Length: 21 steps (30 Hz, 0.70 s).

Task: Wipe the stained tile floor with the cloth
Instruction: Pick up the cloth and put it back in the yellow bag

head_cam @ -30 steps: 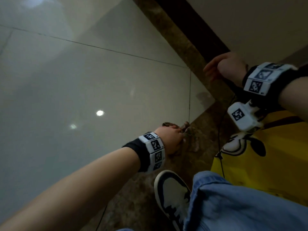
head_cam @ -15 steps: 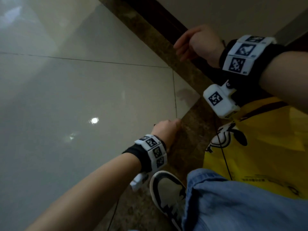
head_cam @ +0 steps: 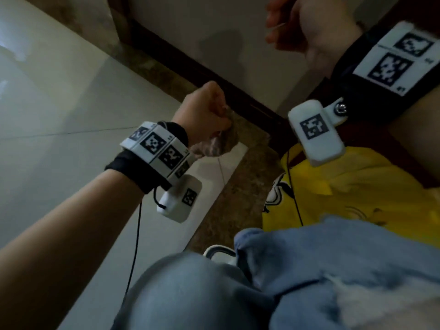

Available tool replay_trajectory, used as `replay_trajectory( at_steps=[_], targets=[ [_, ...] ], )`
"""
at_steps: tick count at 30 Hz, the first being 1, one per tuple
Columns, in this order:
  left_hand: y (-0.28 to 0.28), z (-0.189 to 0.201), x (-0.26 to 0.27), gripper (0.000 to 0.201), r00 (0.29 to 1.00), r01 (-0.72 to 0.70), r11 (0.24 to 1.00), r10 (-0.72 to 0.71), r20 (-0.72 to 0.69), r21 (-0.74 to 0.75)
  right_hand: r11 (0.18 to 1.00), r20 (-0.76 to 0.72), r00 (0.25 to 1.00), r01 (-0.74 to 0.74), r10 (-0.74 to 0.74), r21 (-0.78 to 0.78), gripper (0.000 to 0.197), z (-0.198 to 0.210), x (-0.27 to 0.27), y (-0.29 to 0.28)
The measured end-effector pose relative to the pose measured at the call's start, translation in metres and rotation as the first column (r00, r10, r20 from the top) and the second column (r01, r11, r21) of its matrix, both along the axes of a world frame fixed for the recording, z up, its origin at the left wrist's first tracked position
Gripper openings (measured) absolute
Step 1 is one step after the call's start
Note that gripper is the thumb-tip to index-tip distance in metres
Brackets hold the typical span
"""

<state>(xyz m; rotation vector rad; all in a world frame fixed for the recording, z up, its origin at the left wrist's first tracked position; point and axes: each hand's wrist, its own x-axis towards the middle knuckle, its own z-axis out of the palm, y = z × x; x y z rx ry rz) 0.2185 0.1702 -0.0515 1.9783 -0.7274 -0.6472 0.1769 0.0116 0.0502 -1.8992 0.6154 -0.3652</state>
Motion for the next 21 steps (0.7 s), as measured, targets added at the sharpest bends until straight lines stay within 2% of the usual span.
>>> replay_trajectory(
  at_steps=[2,6,12,14,17,20,21],
  targets=[
    [-0.016,0.023,0.000,0.028,0.999,0.028,0.998,-0.026,0.047,-0.051,0.993,0.022,0.993,0.116,-0.116,0.015,0.045,0.020,-0.017,-0.014],
    [-0.054,0.075,-0.010,0.040,0.986,0.149,0.977,-0.136,0.093,-0.152,0.953,0.011,0.953,0.302,-0.302,0.034,0.044,0.051,-0.065,-0.044],
    [-0.105,0.135,-0.052,0.037,0.940,0.337,0.887,-0.338,0.056,-0.317,0.865,-0.153,0.856,0.501,-0.494,0.010,0.045,0.069,-0.133,-0.076],
    [-0.124,0.147,-0.073,0.038,0.904,0.423,0.841,-0.419,0.089,-0.336,0.846,-0.217,0.828,0.533,-0.518,0.016,0.044,0.071,-0.152,-0.080],
    [-0.152,0.155,-0.100,0.038,0.846,0.525,0.785,-0.524,0.099,-0.328,0.808,-0.191,0.806,0.582,-0.560,0.085,0.038,0.064,-0.179,-0.089],
    [-0.175,0.149,-0.116,0.038,0.802,0.586,0.760,-0.593,0.071,-0.279,0.728,-0.162,0.732,0.679,-0.662,0.091,0.035,0.049,-0.210,-0.098],
    [-0.180,0.145,-0.118,0.038,0.797,0.594,0.761,-0.600,0.064,-0.260,0.685,-0.194,0.686,0.724,-0.701,0.084,0.034,0.044,-0.219,-0.097]
  ],
)
